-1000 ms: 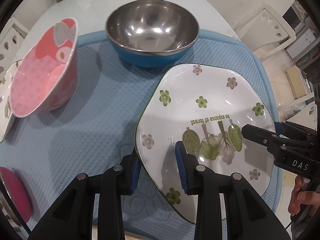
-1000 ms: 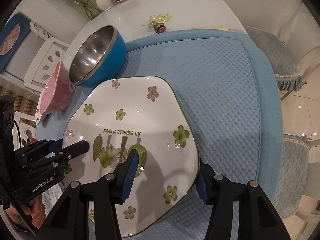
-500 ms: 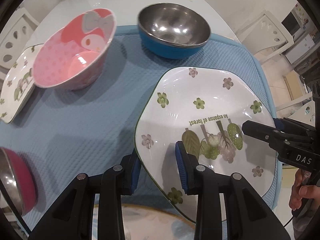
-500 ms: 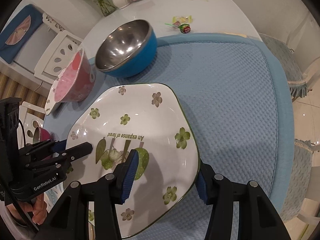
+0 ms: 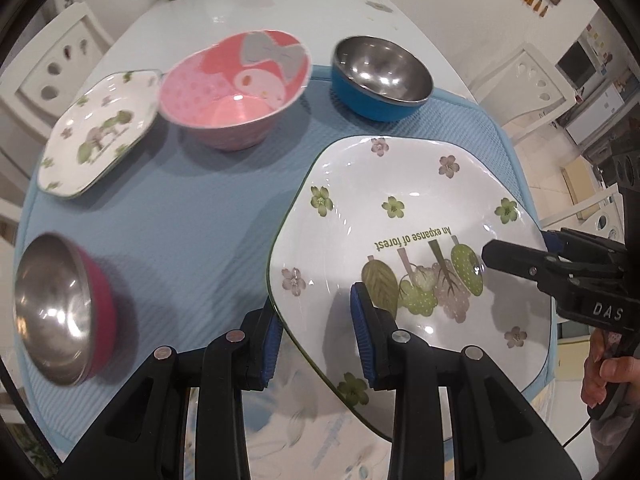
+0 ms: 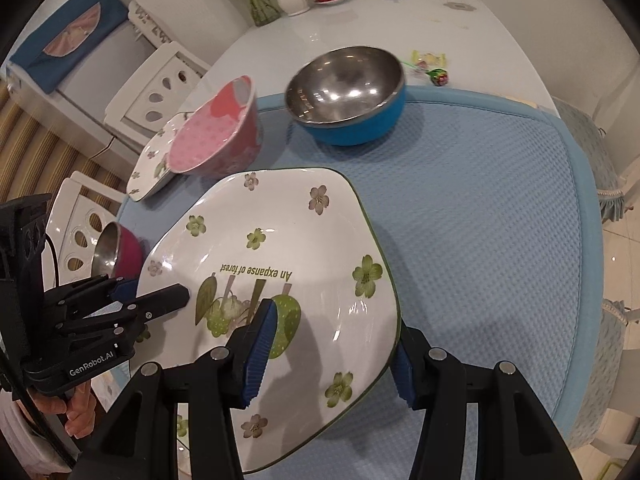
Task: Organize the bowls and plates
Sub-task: 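Carry the hexagonal plate with both grippers over the blue-leaf plate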
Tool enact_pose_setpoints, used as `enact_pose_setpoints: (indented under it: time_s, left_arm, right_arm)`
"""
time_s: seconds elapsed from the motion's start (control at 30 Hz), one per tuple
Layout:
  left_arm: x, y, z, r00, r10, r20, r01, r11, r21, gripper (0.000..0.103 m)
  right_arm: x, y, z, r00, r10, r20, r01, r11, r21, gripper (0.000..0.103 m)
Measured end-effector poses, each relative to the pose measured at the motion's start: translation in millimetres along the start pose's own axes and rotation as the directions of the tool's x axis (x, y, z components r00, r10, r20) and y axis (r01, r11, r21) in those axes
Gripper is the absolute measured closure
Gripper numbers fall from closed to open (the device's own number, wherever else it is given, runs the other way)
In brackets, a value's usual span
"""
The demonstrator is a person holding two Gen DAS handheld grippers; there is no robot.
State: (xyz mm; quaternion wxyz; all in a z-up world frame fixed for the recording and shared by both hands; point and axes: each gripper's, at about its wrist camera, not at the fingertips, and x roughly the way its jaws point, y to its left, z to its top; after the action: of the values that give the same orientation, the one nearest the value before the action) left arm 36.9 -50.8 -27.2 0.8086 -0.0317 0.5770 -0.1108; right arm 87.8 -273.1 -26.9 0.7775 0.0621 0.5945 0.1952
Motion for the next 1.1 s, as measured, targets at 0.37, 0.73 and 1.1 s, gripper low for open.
enact_pose_setpoints:
  time_s: [0.37,0.73,1.1]
  left_arm:
    - [-35.5,45.8,-43.1,1.0,-0.017,0.008,0.017,1.0,-0.022,0.074]
    - [-29.9,75.9,-94.5,0.997,-0.062,-0.049,0.059,0.996,-0.066,0.074]
    - [-16.5,73.9,-105.1,0.995,-0.052,-0.084,0.051,0.998,-0.023,0.074]
  right_arm:
    - [-0.4,62.8,-33.9,0.999,0.033,-0.019,-0.034,0.999,-0.037,0.051]
    - [14.7,96.1,-74.6,0.996,0.057,-0.066,-0.06,0.997,-0.041,0.051]
    - [35.0,97.1,-104.7,0.992,0.034,-0.12,-0.039,0.999,-0.032,0.051]
